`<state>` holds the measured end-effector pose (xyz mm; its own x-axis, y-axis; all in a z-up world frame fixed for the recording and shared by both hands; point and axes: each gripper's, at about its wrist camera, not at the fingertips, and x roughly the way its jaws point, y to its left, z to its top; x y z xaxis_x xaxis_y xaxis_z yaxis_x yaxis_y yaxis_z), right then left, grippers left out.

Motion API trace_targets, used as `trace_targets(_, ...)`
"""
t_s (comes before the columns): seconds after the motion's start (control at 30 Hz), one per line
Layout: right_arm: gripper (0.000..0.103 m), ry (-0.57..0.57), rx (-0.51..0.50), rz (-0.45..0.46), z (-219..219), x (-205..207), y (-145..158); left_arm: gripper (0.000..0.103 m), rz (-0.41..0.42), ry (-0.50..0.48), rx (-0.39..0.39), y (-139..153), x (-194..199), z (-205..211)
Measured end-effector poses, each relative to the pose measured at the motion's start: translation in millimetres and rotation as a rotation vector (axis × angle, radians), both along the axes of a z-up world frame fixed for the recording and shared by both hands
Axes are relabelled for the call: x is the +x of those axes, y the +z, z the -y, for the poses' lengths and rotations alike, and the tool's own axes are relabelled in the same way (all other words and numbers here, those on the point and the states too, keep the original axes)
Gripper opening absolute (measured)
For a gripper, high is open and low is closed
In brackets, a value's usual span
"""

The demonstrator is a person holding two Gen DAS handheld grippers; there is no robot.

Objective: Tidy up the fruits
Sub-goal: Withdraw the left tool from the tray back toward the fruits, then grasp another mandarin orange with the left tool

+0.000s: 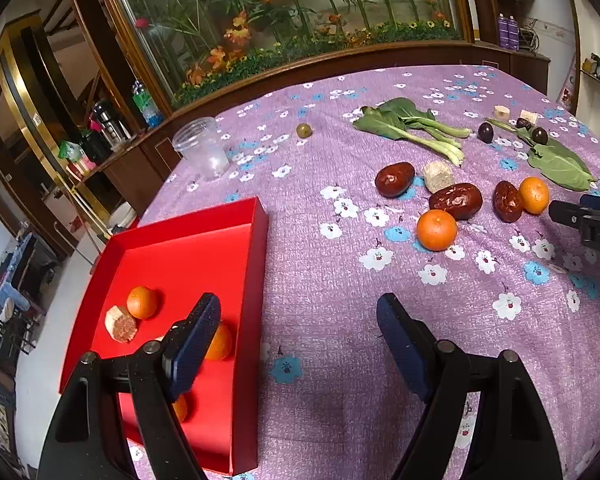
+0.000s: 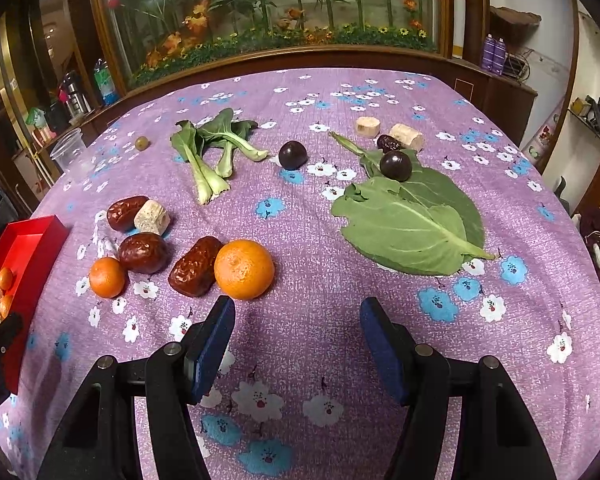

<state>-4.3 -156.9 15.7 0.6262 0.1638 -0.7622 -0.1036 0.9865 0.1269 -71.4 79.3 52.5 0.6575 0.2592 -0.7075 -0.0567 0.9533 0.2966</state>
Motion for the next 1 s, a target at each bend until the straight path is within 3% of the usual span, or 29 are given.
trace_targets(0.13, 0.069, 0.009, 0.031, 0.004, 3.4, 1.3, 1.2, 0.080, -0.031, 0.012, -0.075, -3.4, 8.9, -12.8)
trace_targets(0.27, 0.069, 0.034, 0.080, -0.001, 2.5, 4.1, 3.6, 0.079, -0.048, -0.001, -0.205, -3.5, 21.1, -23.3)
trace_targets(0.5, 0.069, 0.050, 0.112, -0.024, -10.5, 22.1, -0.4, 0.079, -0.082, -0.125, -0.364, -10.2, 53.4, -5.2)
trace_targets(0.6, 0.063, 0.056, 0.124, -0.033, -12.9, 29.0, -2.8, 0.079, -0.087, -0.190, -0.388, -15.8, 65.6, 10.1)
trace_targets(0.93, 0.061, 0.103, 0.192, -0.037, -11.5, 34.1, -8.6, 0.078, -0.155, -0.294, -0.450, -42.0, 96.6, 31.2)
trace_targets(0.97, 0.057, 0.108, 0.196, -0.039, -11.7, 34.6, -8.6, 0.069, -0.154, -0.297, -0.450, -41.5, 97.2, 32.8)
trace_targets(1.0, 0.052, 0.116, 0.209, -0.040, -11.8, 34.9, -8.9, 0.052, -0.150, -0.299, -0.442, -40.6, 97.2, 35.0)
